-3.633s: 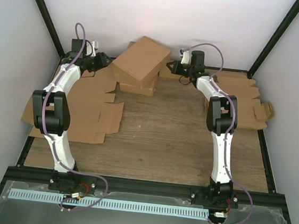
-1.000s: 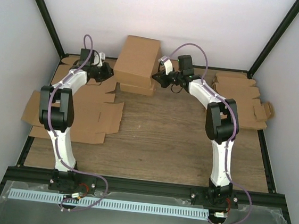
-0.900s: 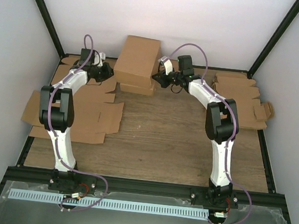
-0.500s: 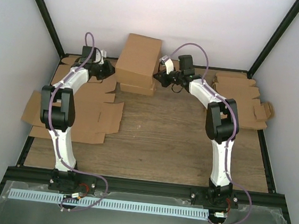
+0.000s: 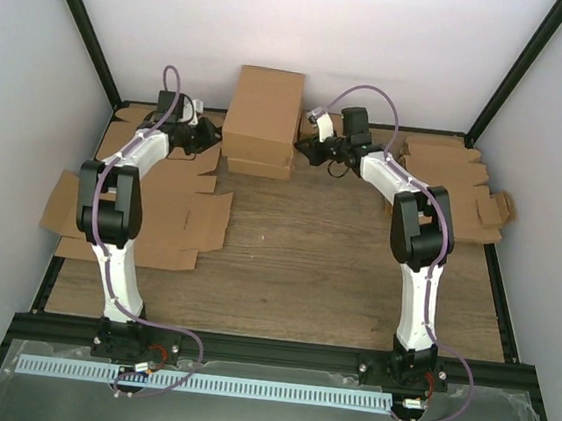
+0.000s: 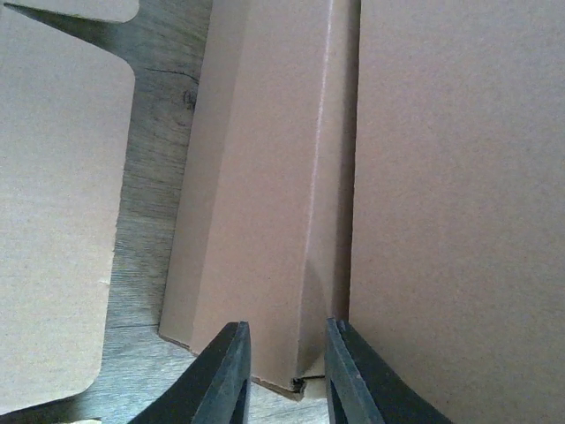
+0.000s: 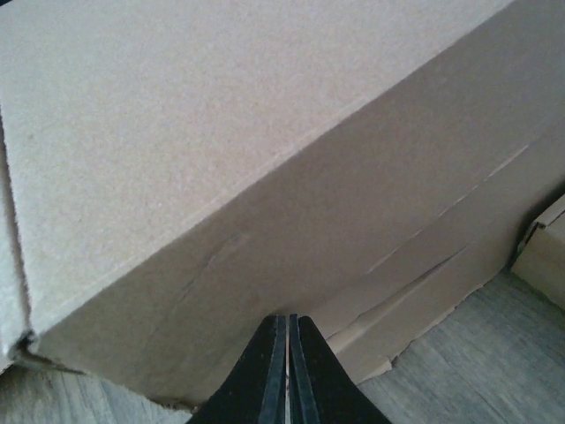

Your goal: Fold the paper box

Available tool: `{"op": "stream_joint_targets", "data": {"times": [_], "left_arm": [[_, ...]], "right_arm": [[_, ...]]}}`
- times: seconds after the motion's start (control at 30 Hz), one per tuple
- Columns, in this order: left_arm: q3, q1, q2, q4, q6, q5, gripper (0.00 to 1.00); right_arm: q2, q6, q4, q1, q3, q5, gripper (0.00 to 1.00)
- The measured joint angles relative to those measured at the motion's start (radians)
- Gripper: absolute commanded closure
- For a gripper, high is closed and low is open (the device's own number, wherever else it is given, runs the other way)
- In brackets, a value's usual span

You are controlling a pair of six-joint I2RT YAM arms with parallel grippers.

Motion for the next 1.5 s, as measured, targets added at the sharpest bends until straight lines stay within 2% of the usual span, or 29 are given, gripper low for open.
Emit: {"op": "stream_joint_targets", "data": {"times": [0.27, 0.43, 0.47, 0.67, 0.93, 1.1, 1.23, 1.3, 1.37, 1.43, 1.5], "left_arm": [[0.000, 0.048, 0.000, 0.003, 0.015, 0.033, 0.73], [0.003, 0.067, 0.003, 0.024, 0.012, 0.046, 0.95], [0.010, 0.067, 0.008, 0.025, 0.012, 0.051, 0.96], [0.073, 0.058, 0.082, 0.032, 0.013, 0.079, 0.96], [0.078, 0.016, 0.125, 0.028, 0.012, 0.096, 0.96], [0.079, 0.001, 0.124, 0.024, 0.014, 0.090, 0.96], [0.077, 0.000, 0.115, -0.003, 0.024, 0.059, 0.92], [0.063, 0.004, 0.092, -0.014, 0.031, 0.036, 0.86], [0.041, 0.011, 0.054, -0.024, 0.044, 0.014, 0.79], [0.005, 0.021, -0.004, -0.030, 0.051, -0.016, 0.71], [-0.051, 0.031, -0.086, -0.028, 0.057, -0.052, 0.61]], "right_arm": [[-0.022, 0.000, -0.001, 0.008, -0.032, -0.001, 0.95], [-0.022, 0.002, -0.001, 0.008, -0.032, -0.007, 0.95], [-0.022, 0.002, -0.001, 0.008, -0.032, -0.009, 0.95], [-0.022, 0.003, -0.003, 0.008, -0.027, -0.023, 0.95], [-0.008, 0.007, -0.027, 0.008, 0.062, -0.028, 0.95], [-0.009, 0.042, -0.031, 0.007, 0.058, 0.049, 0.94], [-0.054, 0.085, -0.011, 0.000, -0.018, 0.119, 0.90], [-0.104, 0.101, -0.010, -0.010, -0.078, 0.148, 0.86], [-0.155, 0.115, -0.012, -0.020, -0.119, 0.173, 0.75], [-0.230, 0.130, -0.007, -0.029, -0.172, 0.201, 0.57], [-0.314, 0.146, 0.013, -0.036, -0.242, 0.222, 0.32]]}}
